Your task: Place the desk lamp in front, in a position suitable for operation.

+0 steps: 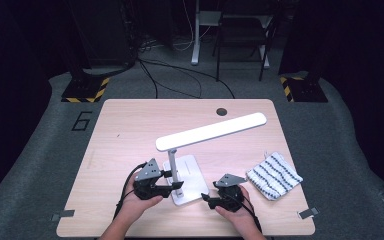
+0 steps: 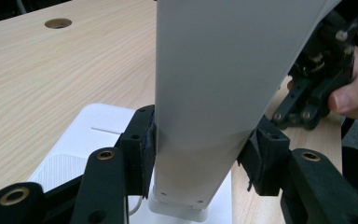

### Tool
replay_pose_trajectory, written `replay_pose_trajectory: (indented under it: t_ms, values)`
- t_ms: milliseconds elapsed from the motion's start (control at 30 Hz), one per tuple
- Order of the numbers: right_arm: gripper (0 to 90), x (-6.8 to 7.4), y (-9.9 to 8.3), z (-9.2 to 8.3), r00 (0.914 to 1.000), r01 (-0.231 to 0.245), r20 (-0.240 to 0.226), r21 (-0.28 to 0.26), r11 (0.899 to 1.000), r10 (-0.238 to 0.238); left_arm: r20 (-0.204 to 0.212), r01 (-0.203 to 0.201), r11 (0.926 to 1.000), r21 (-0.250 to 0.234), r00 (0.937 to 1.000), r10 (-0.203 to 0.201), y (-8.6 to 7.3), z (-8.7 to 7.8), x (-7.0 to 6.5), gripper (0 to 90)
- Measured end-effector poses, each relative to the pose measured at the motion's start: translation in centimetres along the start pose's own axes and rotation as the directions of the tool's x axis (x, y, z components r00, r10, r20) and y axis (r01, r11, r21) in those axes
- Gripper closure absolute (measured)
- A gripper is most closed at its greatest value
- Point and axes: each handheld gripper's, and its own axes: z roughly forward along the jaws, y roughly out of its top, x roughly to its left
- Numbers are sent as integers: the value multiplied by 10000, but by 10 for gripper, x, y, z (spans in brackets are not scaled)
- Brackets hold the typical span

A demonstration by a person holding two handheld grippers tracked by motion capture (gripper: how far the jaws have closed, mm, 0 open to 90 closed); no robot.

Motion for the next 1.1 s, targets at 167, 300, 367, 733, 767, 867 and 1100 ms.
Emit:
replay_pose_trajectory:
  t_ms: [167, 300, 367, 733, 767, 867, 1100]
  values:
    - [348, -10, -1, -13, 9986, -402, 321, -256, 9989, 410, -185, -82, 10000, 26, 9998, 82, -2, -6, -2, 514]
    - [348, -22, -3, -25, 9957, -592, 680, -585, 9965, 632, -239, -76, 9999, 105, 9997, 78, -4, -12, -1, 517]
    - [349, -26, -4, -30, 9946, -591, 820, -619, 9963, 640, -255, -105, 9998, 177, 9996, 110, -5, -15, 0, 517]
    - [348, -54, -10, -50, 9766, -884, 1891, -817, 9927, 1025, -546, -86, 9999, 113, 9985, 92, -12, -27, 0, 519]
    - [348, -62, -13, -56, 9707, -1127, 2028, -886, 9897, 1287, -537, -103, 9998, 174, 9985, 112, -12, -29, 1, 520]
    - [348, -69, -16, -62, 9628, -1377, 2208, -944, 9860, 1556, -536, -18, 10000, 74, 9986, 22, -15, -33, 2, 519]
    - [335, -94, -27, -75, 9298, -1595, 3247, -690, 9848, 1733, -579, -10, 10000, 26, 9983, 12, -16, -34, 1, 519]
